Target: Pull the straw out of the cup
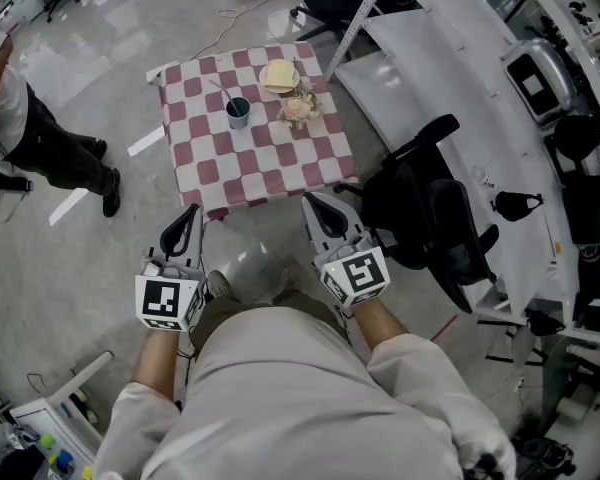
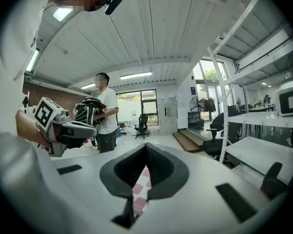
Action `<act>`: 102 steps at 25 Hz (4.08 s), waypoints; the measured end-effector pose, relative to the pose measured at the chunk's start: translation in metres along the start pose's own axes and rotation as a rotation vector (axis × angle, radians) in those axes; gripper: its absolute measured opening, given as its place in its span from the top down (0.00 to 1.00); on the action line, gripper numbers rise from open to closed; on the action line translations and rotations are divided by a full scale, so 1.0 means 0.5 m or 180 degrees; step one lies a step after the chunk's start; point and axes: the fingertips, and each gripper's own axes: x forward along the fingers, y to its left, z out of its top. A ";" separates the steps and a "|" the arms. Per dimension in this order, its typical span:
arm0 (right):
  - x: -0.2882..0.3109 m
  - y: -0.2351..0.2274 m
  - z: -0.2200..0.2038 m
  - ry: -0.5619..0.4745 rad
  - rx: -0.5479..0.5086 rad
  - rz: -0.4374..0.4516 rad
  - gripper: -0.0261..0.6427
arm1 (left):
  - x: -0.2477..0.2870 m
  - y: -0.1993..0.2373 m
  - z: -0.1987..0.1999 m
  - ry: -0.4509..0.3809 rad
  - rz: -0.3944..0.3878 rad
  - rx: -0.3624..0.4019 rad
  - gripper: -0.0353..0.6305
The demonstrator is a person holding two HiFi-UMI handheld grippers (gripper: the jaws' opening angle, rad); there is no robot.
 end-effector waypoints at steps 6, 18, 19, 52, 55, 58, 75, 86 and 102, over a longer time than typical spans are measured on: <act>-0.001 0.000 -0.001 -0.0007 0.0015 0.0025 0.96 | 0.000 -0.005 -0.009 0.0009 -0.0008 -0.0018 0.94; -0.019 -0.018 -0.003 -0.0048 -0.0023 0.0208 0.96 | 0.010 -0.021 -0.006 0.0068 0.0171 0.0001 0.94; -0.022 -0.021 -0.003 -0.0048 -0.0026 0.0249 0.96 | 0.009 -0.025 -0.006 0.0074 0.0209 -0.0005 0.94; 0.404 -0.038 0.052 0.0122 -0.0048 -0.0370 0.96 | 0.253 0.338 0.024 -0.0062 -0.0623 -0.0048 0.94; 0.427 -0.041 0.056 0.0157 -0.0074 -0.0324 0.96 | 0.266 0.345 0.021 -0.0020 -0.0624 -0.0074 0.94; 0.443 -0.053 0.053 0.0192 -0.0098 -0.0207 0.96 | 0.281 0.345 0.025 -0.0009 -0.0550 -0.0099 0.94; 0.502 -0.122 -0.029 0.0329 -0.0236 0.0630 0.87 | 0.321 0.299 0.014 0.0155 0.0096 -0.0198 0.94; 0.495 -0.123 -0.016 0.0250 -0.0239 0.0901 0.51 | 0.330 0.300 0.018 0.0181 0.0150 -0.0204 0.94; 0.577 -0.142 -0.103 0.0464 -0.0346 0.0897 0.55 | 0.311 0.321 0.002 0.0272 0.0252 -0.0222 0.94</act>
